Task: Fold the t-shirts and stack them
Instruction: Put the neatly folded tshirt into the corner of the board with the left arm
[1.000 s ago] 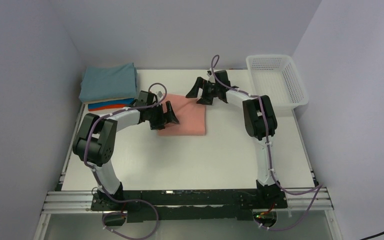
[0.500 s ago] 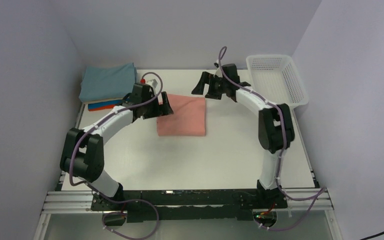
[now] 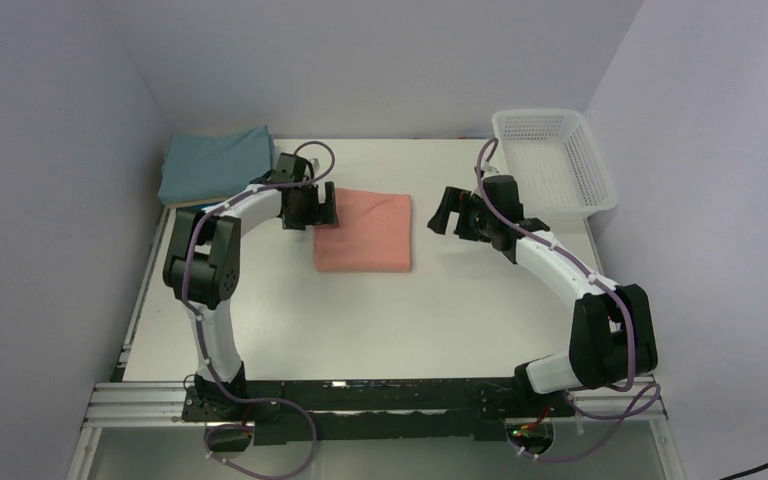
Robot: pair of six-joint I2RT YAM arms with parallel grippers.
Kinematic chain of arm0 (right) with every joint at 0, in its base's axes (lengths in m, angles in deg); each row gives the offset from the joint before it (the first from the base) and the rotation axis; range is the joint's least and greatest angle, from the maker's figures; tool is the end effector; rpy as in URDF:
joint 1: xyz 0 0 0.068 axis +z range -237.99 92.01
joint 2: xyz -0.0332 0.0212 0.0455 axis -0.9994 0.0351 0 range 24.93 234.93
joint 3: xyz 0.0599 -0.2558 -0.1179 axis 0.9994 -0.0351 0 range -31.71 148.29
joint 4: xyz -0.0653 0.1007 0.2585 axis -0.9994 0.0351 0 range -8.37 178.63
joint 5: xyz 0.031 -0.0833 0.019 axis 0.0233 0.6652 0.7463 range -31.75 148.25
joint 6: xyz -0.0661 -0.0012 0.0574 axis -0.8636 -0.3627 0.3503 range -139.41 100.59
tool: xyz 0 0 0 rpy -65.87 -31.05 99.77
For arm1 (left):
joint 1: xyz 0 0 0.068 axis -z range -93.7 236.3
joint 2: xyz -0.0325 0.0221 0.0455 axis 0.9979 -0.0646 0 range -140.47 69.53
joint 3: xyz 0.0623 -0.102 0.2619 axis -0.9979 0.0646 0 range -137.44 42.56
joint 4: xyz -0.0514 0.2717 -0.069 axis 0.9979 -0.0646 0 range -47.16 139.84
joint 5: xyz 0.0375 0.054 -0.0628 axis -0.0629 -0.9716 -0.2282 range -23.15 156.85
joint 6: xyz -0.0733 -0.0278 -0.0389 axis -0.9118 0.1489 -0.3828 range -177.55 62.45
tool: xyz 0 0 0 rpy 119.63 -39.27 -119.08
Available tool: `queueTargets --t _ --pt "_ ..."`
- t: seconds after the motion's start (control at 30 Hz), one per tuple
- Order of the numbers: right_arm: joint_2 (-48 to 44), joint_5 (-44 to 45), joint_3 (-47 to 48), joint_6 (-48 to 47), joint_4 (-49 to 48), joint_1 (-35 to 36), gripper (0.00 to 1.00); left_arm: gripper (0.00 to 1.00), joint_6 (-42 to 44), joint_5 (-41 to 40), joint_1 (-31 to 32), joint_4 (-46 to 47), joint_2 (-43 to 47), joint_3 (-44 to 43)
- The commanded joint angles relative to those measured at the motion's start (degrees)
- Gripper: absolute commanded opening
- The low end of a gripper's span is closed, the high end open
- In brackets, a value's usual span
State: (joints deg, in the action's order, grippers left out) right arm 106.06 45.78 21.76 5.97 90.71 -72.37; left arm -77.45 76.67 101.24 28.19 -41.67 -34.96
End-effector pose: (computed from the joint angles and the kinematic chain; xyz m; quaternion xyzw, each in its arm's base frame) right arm 0.3459 0.1141 0.2280 0.0271 0.8895 0.2470 0.3834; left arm 0.4454 -0.1325 0.1506 -0.0157 0.9513 -0.1668 0.2588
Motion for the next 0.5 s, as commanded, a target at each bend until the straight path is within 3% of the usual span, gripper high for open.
queueTargets --t 0.0,0.3,0.37,0.43,0.47 --pt "-4.0 4.2 -1.7 -2.6 1.8 -0.2 1.00 0.98 1.8 2.1 0.2 -2.3 -3.9 -5.4" --pt "-4.1 9.1 -3.9 -3.8 0.9 -2.2 1.00 0.60 -0.4 5.0 2.4 -1.9 -11.2 -9.6" --pt "-4.2 9.5 -4.1 -3.7 1.0 -2.7 1.00 0.38 -1.0 1.6 3.6 -3.2 -12.5 -11.3" --pt "-4.6 9.9 -4.4 -3.7 1.0 -3.3 1.00 0.01 -1.6 -2.6 4.7 -5.8 -13.5 -14.1" --pt "-4.7 10.2 -4.7 -3.7 0.9 -3.7 1.00 0.00 -1.8 -5.1 4.9 -7.5 -13.9 -15.7"
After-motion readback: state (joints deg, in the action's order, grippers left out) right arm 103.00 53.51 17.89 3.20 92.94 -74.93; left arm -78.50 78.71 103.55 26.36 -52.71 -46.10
